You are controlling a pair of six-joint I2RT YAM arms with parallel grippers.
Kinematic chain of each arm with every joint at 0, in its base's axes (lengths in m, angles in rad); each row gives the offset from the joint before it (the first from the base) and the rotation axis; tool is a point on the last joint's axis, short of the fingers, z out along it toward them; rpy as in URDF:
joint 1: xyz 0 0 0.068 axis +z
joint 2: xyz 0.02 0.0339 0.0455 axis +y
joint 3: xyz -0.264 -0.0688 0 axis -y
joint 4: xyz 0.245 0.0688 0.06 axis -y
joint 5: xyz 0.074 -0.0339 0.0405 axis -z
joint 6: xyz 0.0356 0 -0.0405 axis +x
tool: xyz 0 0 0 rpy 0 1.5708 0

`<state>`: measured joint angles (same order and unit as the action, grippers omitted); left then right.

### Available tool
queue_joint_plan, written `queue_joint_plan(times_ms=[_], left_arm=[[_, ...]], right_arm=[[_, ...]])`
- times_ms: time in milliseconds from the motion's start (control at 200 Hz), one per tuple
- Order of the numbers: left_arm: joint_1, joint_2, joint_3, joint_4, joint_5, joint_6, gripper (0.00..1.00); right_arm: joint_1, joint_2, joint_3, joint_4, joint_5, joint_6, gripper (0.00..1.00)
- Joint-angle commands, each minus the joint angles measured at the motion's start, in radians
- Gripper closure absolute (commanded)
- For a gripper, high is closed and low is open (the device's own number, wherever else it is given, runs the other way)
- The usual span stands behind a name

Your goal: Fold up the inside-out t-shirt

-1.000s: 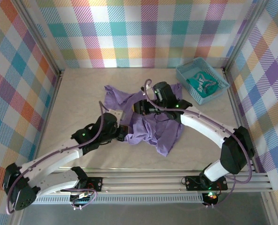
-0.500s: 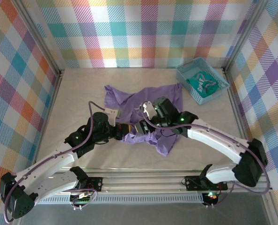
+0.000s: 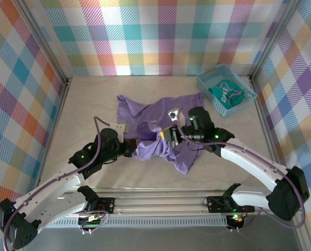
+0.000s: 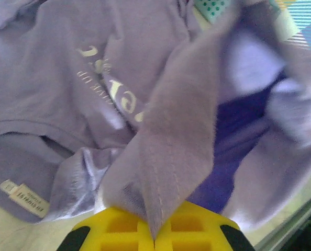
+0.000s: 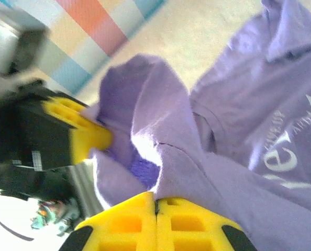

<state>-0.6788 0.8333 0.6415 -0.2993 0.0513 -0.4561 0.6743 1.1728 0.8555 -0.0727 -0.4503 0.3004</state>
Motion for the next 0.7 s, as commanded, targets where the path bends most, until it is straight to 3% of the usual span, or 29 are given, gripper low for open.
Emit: queue_joint_plan(times_ms=[0, 205, 290, 380, 465, 570, 695], left_arm=[[0.032, -0.031, -0.045, 0.097, 0.038, -0.004, 1.00], [0.070, -0.104, -0.120, 0.306, 0.219, -0.035, 1.00], [0.073, -0.117, -0.126, 0.311, 0.193, -0.030, 1.00], [0.073, -0.073, -0.082, 0.191, 0.101, -0.008, 1.00], [0.073, -0.005, -0.014, 0.042, 0.017, 0.030, 0.86], [0.073, 0.024, 0.059, -0.134, -0.085, 0.060, 0.60], [0.073, -0.066, 0.065, -0.134, -0.048, 0.068, 0.42]], right_arm=[[-0.022, 0.002, -0.084, 0.311, -0.294, 0.126, 1.00], [-0.024, 0.036, -0.084, 0.269, -0.340, 0.095, 1.00], [-0.023, 0.058, -0.104, 0.364, -0.421, 0.132, 1.00], [-0.016, 0.087, -0.120, 0.498, -0.472, 0.191, 1.00], [-0.015, 0.104, -0.121, 0.542, -0.465, 0.205, 1.00], [-0.015, 0.127, -0.100, 0.493, -0.442, 0.182, 1.00], [-0.014, 0.139, -0.095, 0.460, -0.402, 0.170, 1.00]])
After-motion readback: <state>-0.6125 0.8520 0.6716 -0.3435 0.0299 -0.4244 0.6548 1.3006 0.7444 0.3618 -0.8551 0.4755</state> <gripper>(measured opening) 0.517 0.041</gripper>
